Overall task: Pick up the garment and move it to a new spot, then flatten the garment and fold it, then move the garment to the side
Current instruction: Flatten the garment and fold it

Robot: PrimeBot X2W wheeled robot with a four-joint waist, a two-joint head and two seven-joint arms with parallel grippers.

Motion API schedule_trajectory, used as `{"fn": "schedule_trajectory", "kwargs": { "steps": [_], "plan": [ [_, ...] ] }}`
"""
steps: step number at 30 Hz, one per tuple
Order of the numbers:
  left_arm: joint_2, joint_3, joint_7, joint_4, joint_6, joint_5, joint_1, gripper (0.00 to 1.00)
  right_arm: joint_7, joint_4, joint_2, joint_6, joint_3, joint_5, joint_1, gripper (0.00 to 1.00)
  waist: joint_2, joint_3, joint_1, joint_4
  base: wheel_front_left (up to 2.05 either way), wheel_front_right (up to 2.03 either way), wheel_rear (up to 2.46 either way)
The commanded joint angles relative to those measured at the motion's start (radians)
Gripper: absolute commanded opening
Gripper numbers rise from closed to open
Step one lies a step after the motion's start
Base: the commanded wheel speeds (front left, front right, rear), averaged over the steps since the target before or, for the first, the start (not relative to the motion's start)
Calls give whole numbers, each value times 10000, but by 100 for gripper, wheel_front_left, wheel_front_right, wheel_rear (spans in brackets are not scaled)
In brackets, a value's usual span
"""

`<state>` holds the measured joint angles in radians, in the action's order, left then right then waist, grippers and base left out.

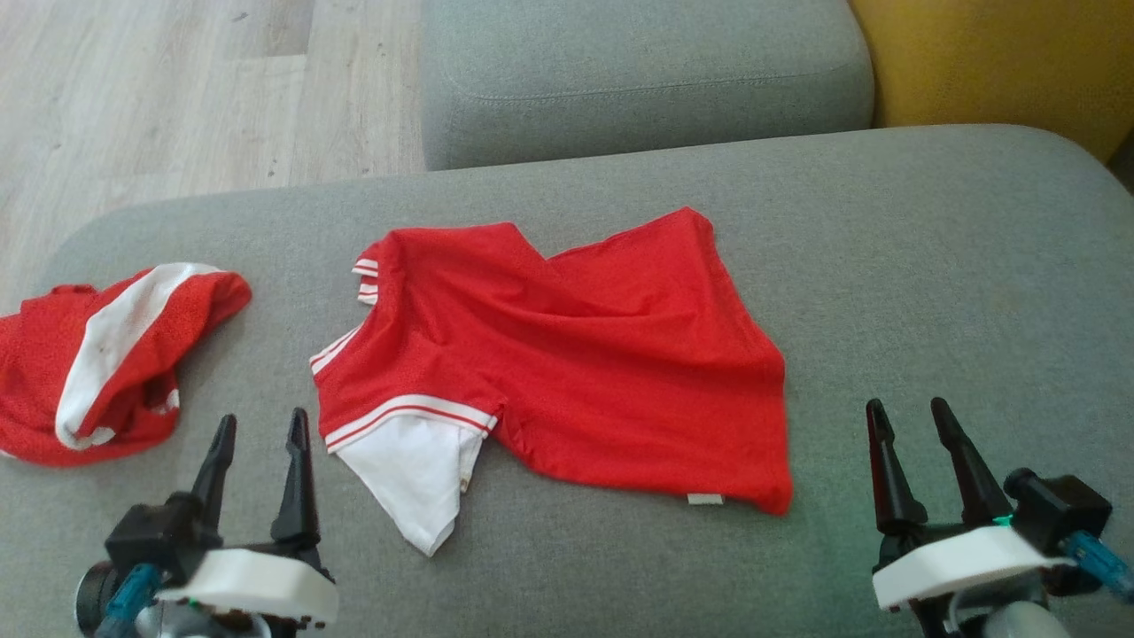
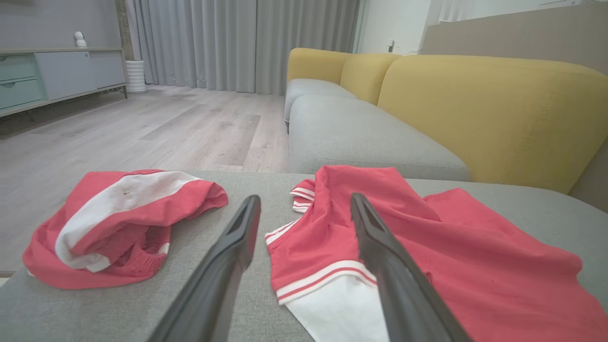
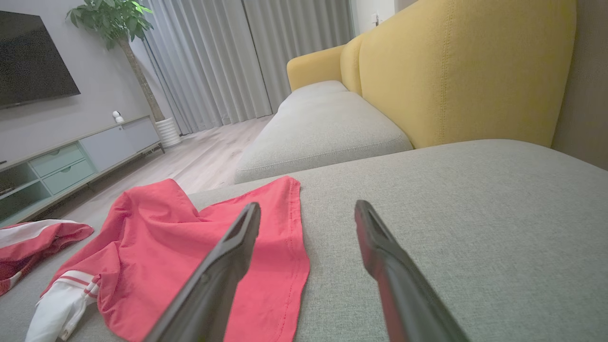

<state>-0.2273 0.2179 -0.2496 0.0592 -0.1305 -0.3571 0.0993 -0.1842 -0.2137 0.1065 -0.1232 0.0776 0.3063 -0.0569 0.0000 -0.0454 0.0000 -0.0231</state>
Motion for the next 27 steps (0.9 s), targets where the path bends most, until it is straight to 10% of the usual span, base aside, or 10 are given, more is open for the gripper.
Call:
{"fn": "schedule_trajectory", "kwargs": {
  "steps": [1, 10, 27],
  "plan": [
    [-37, -444, -121, -248, 49, 136, -418, 100, 23, 266, 90, -75, 204, -66, 411, 100, 0, -6, 0, 0, 0, 0, 0],
    [367, -715, -75, 115, 257, -25, -275, 100, 574, 219, 127, -75, 790, 171, 499, 100, 0, 46, 0, 58, 0, 0, 0],
    [984, 577, 4252, 2289, 1620, -2090, -1190, 100, 4872, -1531, -417, -75, 819, 1618, 1289, 100, 0, 785, 0, 561, 0, 0, 0]
  ]
}}
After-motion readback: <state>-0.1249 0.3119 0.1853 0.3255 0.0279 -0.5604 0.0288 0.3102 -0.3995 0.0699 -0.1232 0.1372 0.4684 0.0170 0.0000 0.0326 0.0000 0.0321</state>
